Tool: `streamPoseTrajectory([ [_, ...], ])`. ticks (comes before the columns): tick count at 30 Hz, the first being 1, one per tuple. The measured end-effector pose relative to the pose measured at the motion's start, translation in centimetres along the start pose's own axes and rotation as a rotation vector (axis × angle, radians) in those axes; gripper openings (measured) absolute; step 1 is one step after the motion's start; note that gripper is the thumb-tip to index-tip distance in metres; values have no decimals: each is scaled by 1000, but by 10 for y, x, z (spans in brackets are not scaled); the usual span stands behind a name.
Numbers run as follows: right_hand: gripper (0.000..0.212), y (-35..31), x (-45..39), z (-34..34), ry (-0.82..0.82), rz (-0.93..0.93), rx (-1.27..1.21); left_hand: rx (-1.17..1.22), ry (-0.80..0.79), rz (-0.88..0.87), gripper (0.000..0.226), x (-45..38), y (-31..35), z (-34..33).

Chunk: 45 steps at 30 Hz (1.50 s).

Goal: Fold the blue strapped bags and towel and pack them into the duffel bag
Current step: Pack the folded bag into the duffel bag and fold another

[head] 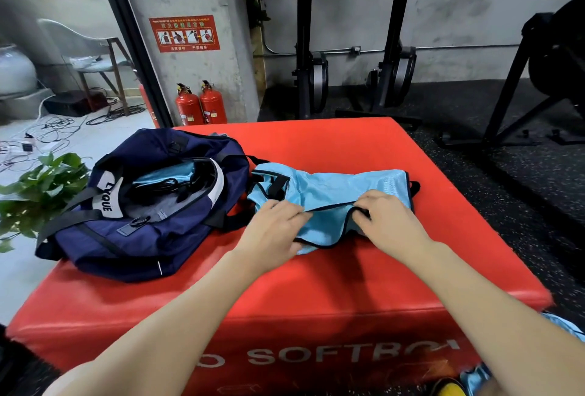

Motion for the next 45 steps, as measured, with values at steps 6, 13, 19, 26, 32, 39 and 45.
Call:
streamPoseTrajectory([
  [6, 20, 10, -1, 7, 26, 15, 47, 305, 63, 372, 28, 8, -42, 30],
  [13, 17, 18, 3, 13, -18, -18, 127, 485, 80, 618, 29, 13, -68, 56],
  [19, 12, 39, 8, 29, -40, -142, 165, 583, 103, 663, 26, 20, -83, 66],
  [26, 14, 50, 13, 66, 202, -109, -13, 431, -47, 555, 13, 11, -86, 72],
  [32, 9, 27, 13, 114, 335, -10, -56, -63, -142, -45, 12, -17, -77, 111],
  [39, 15, -19, 13, 184, 412, 83, -27, -277, -256, -169, 26, -47, -81, 183],
  [45, 21, -73, 25, 258, 535, 185, 17, -21, 125, 113, 31, -66, -82, 290],
])
Point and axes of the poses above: each hand's wrist, its own x-axis away from the middle knuckle, its own z-axis out of the back of the hand, y = z × x, the point moved 4 cm from there along -x, towards the middle knuckle, and after that the axes turned 10 degrees about -x, right-handed, at the moved point
